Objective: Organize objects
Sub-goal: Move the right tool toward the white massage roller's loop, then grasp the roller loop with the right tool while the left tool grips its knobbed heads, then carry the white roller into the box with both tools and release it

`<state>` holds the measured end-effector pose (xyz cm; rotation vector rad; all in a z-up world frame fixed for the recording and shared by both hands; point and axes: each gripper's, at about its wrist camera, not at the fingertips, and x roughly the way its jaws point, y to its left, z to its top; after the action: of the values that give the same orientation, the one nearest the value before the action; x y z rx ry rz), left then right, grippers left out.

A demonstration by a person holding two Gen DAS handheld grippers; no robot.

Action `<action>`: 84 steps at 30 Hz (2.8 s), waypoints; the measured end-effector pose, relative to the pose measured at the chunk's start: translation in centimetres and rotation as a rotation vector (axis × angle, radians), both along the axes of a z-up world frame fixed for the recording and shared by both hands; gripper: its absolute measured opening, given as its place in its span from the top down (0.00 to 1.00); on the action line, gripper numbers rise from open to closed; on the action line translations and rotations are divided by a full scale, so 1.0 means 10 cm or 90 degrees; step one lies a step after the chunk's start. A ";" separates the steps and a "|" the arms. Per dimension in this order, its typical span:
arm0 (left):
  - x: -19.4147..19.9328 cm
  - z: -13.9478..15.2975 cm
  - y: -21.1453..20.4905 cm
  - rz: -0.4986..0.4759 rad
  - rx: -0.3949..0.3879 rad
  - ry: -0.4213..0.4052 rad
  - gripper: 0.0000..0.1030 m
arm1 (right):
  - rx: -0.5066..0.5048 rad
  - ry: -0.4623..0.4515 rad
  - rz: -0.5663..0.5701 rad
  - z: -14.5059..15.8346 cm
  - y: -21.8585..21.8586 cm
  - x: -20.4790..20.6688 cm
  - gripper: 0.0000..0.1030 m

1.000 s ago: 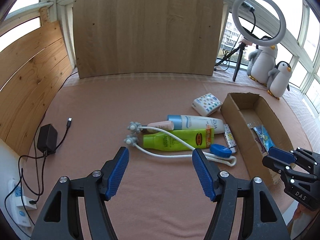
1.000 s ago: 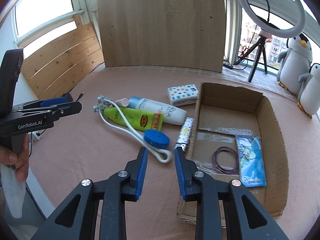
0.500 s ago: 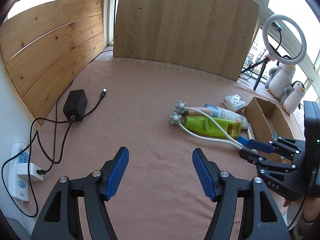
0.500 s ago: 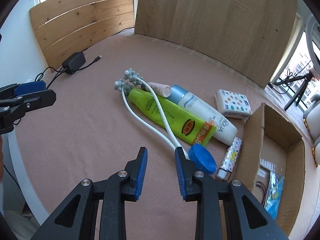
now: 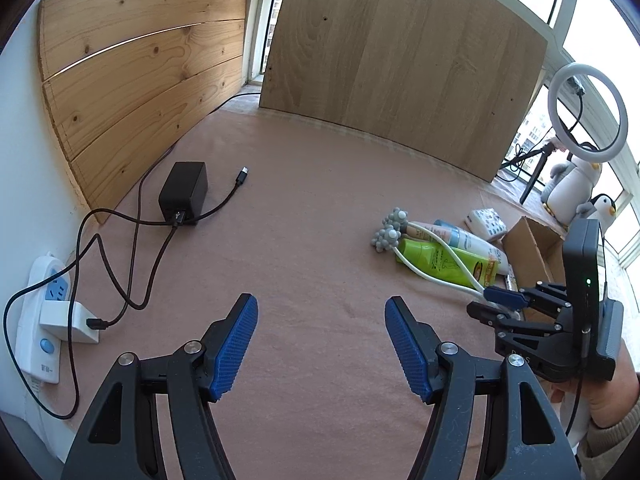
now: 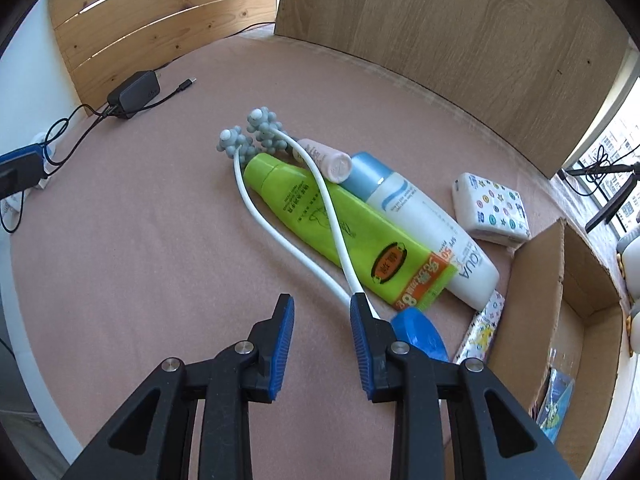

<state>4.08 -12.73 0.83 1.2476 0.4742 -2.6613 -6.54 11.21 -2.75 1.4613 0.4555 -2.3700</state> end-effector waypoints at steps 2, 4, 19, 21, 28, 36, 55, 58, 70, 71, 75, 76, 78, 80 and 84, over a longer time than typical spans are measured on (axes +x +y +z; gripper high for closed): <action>-0.02 0.00 0.02 -0.002 0.005 0.000 0.32 | 0.004 -0.025 -0.003 -0.08 0.05 0.06 0.73; -0.05 0.00 0.05 -0.007 0.009 0.000 0.32 | 0.009 -0.046 -0.005 -0.19 0.10 0.09 0.71; 0.05 0.00 0.05 -0.003 0.014 0.001 0.32 | -0.004 0.000 0.019 0.04 0.08 -0.26 0.70; 0.06 -0.03 0.00 0.004 0.020 -0.002 0.32 | -0.016 -0.021 0.016 -0.02 0.09 -0.34 0.68; 0.06 -0.07 -0.07 0.015 0.032 -0.001 0.31 | -0.083 -0.109 0.049 -0.09 -0.01 -0.28 0.66; -0.05 -0.19 -0.10 0.023 0.054 -0.018 0.28 | -0.113 -0.125 0.080 -0.16 -0.42 0.42 0.66; -1.25 -0.88 0.46 -0.038 0.084 -0.082 0.75 | -0.137 0.000 -0.010 -0.21 -0.28 1.07 0.75; -1.29 -0.93 0.49 -0.040 0.100 -0.081 0.89 | -0.141 0.004 -0.015 -0.22 -0.25 1.07 0.79; -1.10 -0.65 0.45 -0.029 0.067 -0.046 0.90 | -0.136 0.047 0.009 -0.07 -0.33 1.17 0.80; -1.08 -0.60 0.44 -0.028 0.066 -0.041 0.90 | -0.137 0.053 0.011 -0.03 -0.34 1.17 0.80; -1.02 -0.36 0.40 -0.023 0.062 -0.021 0.90 | -0.141 0.079 0.017 0.14 -0.34 1.18 0.80; -1.00 -0.29 0.40 -0.023 0.059 -0.015 0.90 | -0.142 0.085 0.019 0.19 -0.34 1.18 0.80; -0.99 -0.14 0.41 -0.024 0.053 -0.001 0.90 | -0.145 0.100 0.021 0.29 -0.33 1.16 0.80; -1.00 -0.03 0.41 -0.025 0.050 0.011 0.90 | -0.146 0.113 0.021 0.36 -0.33 1.19 0.80; -1.01 0.15 0.43 -0.030 0.041 0.027 0.90 | -0.152 0.127 0.018 0.43 -0.29 1.12 0.80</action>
<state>-6.00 -8.43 2.31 1.2362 0.5478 -2.7376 4.65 8.29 1.51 1.1135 0.2279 -2.4599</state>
